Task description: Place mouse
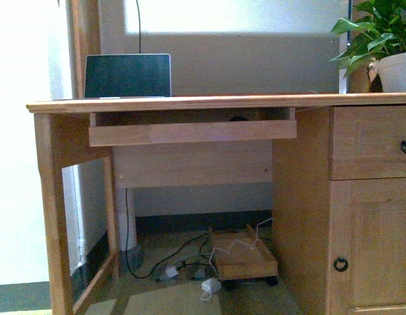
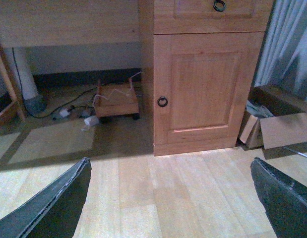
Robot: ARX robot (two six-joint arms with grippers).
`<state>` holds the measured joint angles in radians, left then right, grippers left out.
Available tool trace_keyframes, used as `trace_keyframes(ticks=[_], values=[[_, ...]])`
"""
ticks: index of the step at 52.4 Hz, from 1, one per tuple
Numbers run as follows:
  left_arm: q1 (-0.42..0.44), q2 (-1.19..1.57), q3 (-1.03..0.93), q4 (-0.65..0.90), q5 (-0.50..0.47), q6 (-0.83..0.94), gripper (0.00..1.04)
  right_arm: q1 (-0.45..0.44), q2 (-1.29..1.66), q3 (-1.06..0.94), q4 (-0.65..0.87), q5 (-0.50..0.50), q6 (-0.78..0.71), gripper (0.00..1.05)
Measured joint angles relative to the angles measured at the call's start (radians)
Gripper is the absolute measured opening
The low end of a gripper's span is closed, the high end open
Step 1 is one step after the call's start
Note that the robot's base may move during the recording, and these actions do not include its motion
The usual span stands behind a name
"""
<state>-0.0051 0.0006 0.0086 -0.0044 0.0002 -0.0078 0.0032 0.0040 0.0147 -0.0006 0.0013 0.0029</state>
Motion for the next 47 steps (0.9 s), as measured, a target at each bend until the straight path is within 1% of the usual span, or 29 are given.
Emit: trace_keyframes(ticks=[47], values=[[0.000, 0.000, 0.000, 0.000, -0.001, 0.000, 0.97, 0.000, 0.000, 0.000, 0.000, -0.001, 0.000, 0.97]])
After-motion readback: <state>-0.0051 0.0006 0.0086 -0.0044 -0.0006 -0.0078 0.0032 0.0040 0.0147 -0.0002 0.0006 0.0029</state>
